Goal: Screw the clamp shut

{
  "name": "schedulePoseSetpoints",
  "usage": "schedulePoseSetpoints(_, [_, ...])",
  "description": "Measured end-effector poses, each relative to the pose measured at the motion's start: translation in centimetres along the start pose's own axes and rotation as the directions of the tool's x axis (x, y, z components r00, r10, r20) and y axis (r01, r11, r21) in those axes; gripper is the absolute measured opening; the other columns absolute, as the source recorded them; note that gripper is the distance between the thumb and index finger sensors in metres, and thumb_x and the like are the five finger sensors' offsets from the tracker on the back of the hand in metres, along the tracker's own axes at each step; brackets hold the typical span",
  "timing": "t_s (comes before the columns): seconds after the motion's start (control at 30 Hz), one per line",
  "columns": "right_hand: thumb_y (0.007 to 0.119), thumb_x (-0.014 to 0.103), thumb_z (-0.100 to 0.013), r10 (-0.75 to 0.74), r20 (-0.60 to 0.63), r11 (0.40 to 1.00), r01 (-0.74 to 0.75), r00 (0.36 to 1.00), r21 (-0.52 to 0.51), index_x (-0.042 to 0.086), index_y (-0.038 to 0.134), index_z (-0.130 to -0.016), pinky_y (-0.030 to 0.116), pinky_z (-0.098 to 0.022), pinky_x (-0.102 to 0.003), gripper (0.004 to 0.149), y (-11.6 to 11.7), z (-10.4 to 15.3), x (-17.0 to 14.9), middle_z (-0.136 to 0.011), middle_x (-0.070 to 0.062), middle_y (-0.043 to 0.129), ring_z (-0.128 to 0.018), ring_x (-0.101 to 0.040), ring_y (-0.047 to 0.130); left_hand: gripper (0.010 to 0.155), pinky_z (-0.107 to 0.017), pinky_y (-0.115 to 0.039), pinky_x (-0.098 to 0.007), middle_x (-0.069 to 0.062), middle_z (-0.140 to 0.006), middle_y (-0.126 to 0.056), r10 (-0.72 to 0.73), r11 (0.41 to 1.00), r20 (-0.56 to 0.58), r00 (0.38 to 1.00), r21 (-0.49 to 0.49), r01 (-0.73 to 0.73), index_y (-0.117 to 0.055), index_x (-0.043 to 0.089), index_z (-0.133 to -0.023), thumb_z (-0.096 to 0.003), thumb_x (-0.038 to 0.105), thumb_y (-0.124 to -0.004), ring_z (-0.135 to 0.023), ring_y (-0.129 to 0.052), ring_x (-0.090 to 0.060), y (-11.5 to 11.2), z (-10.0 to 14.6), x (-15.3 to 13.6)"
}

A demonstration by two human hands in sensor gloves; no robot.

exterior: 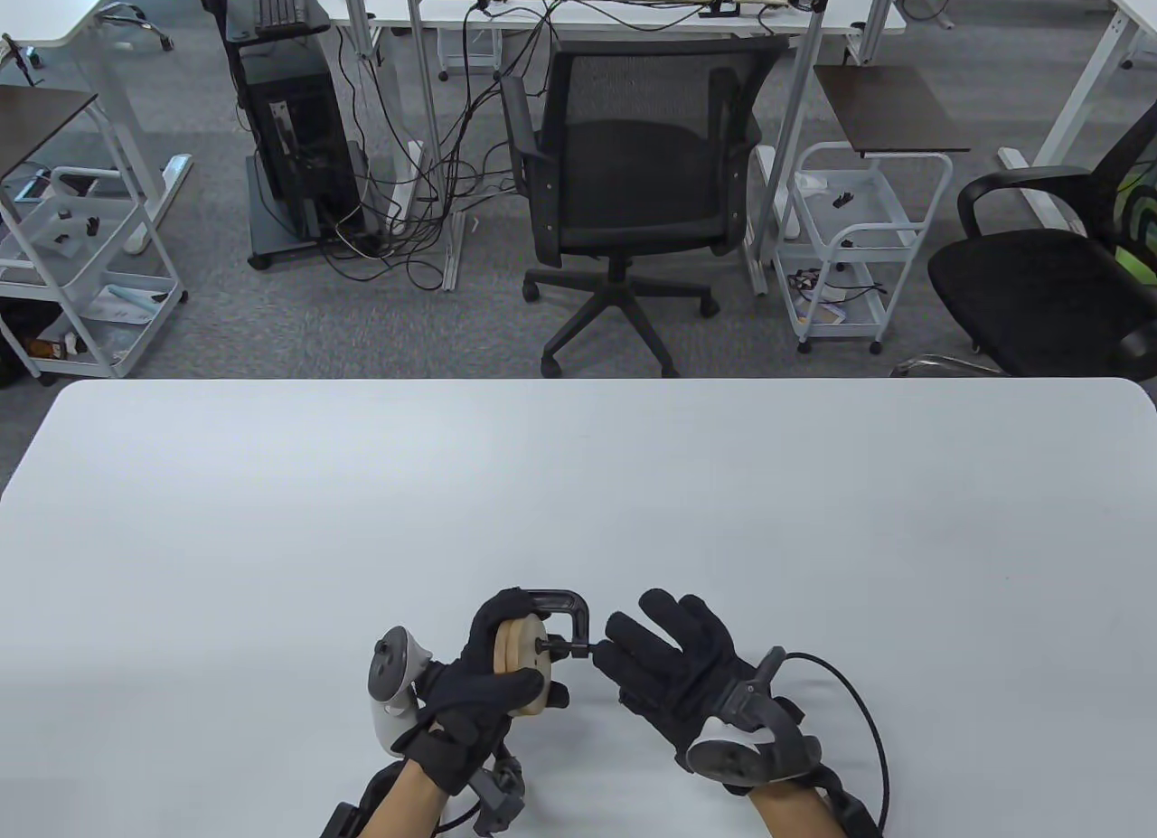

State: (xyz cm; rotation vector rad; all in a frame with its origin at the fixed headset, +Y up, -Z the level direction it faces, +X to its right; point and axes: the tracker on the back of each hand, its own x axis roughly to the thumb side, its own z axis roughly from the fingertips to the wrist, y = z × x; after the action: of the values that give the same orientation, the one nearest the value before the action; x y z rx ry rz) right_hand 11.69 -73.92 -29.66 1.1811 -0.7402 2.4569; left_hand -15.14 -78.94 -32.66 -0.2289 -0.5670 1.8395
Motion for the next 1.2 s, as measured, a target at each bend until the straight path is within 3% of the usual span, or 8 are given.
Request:
schedulePoseSetpoints(0.13, [0.080, 0.045, -0.044, -0.261, -0.116, 0.965, 0.255, 0.958, -0.066, 0.033, 0.068, -0.102, 0.060, -0.061, -0.068, 0.060, 0.0, 0.0, -0.9, -0.111, 0.000, 0.069, -0.096, -0.048, 0.064, 0.098, -0.055, -0.081, -0.064, 0.000, -0.123, -0.029, -0.009, 1.000, -0.004, 1.000, 0.012, 0.009, -0.034, 0.035, -0.113, -0.0432, 0.056, -0.099, -0.099, -0.049, -0.059, 0.4, 0.1, 0.0])
schedulePoseSetpoints(0.2, [0.080, 0.044, -0.045, -0.432, -0.174, 0.901, 0.416, 0.885, -0.121, 0.027, 0.074, -0.099, 0.061, -0.060, -0.068, 0.058, 0.3, 0.1, -1.3, -0.106, -0.005, 0.077, -0.094, -0.049, 0.067, 0.098, -0.055, -0.081, -0.064, 0.000, -0.123, -0.029, -0.016, 1.000, -0.007, 1.000, 0.003, 0.016, -0.034, 0.035, -0.113, -0.0435, 0.056, -0.099, -0.099, -0.049, -0.059, 0.2, 0.0, -0.1])
schedulePoseSetpoints(0.37, [0.080, 0.045, -0.047, -0.737, -0.317, 0.675, 0.675, 0.597, -0.297, 0.017, 0.083, -0.093, 0.067, -0.055, -0.067, 0.055, 1.1, 0.6, -2.5, -0.092, -0.014, 0.091, -0.085, -0.049, 0.079, 0.097, -0.055, -0.081, -0.064, 0.000, -0.123, -0.029, -0.045, 0.999, -0.007, 0.999, -0.019, 0.045, -0.034, 0.035, -0.113, -0.0434, 0.056, -0.099, -0.099, -0.049, -0.059, -0.2, 0.0, 0.0])
schedulePoseSetpoints(0.5, [0.082, 0.045, -0.047, -0.828, -0.419, 0.535, 0.746, 0.372, -0.396, 0.009, 0.089, -0.086, 0.076, -0.047, -0.063, 0.053, 1.8, 1.1, -3.1, -0.077, -0.019, 0.100, -0.071, -0.049, 0.092, 0.097, -0.055, -0.081, -0.064, 0.000, -0.123, -0.030, -0.101, 0.994, -0.005, 0.995, -0.043, 0.101, -0.034, 0.035, -0.113, -0.0431, 0.055, -0.100, -0.099, -0.049, -0.059, -0.5, -0.1, 0.1])
schedulePoseSetpoints(0.67, [0.084, 0.042, -0.047, -0.866, -0.455, 0.425, 0.783, 0.207, -0.453, 0.004, 0.093, -0.077, 0.081, -0.043, -0.058, 0.050, 2.4, 1.4, -3.7, -0.061, -0.017, 0.108, -0.059, -0.043, 0.102, 0.097, -0.055, -0.080, -0.065, 0.000, -0.123, -0.030, -0.115, 0.991, -0.005, 0.993, -0.071, 0.115, -0.034, 0.035, -0.113, -0.0432, 0.055, -0.100, -0.099, -0.049, -0.059, -1.0, -0.2, 0.2])
schedulePoseSetpoints(1.0, [0.084, 0.039, -0.048, -0.846, -0.467, 0.474, 0.766, 0.258, -0.434, 0.000, 0.090, -0.080, 0.079, -0.044, -0.060, 0.051, 2.2, 1.3, -3.5, -0.063, -0.018, 0.106, -0.060, -0.043, 0.100, 0.097, -0.055, -0.080, -0.064, 0.000, -0.123, -0.030, -0.116, 0.991, 0.002, 0.993, -0.063, 0.116, -0.035, 0.035, -0.113, -0.0431, 0.055, -0.100, -0.099, -0.049, -0.059, -1.0, -0.2, 0.2])
schedulePoseSetpoints(1.07, [0.082, 0.039, -0.048, -0.828, -0.463, 0.520, 0.745, 0.318, -0.418, 0.000, 0.085, -0.085, 0.075, -0.046, -0.063, 0.054, 1.8, 1.3, -3.5, -0.070, -0.021, 0.102, -0.066, -0.047, 0.095, 0.097, -0.055, -0.080, -0.065, 0.000, -0.123, -0.030, -0.111, 0.992, 0.004, 0.994, -0.052, 0.111, -0.035, 0.035, -0.113, -0.0430, 0.055, -0.100, -0.099, -0.049, -0.059, -0.8, -0.2, 0.3])
schedulePoseSetpoints(1.2, [0.080, 0.039, -0.049, -0.747, -0.390, 0.659, 0.675, 0.538, -0.332, 0.007, 0.069, -0.099, 0.067, -0.052, -0.067, 0.060, 0.8, 0.8, -3.1, -0.093, -0.021, 0.084, -0.085, -0.051, 0.075, 0.097, -0.055, -0.080, -0.065, 0.000, -0.123, -0.030, -0.100, 0.995, 0.006, 0.995, -0.022, 0.100, -0.034, 0.035, -0.113, -0.0431, 0.055, -0.100, -0.099, -0.049, -0.059, -0.3, -0.1, 0.4])
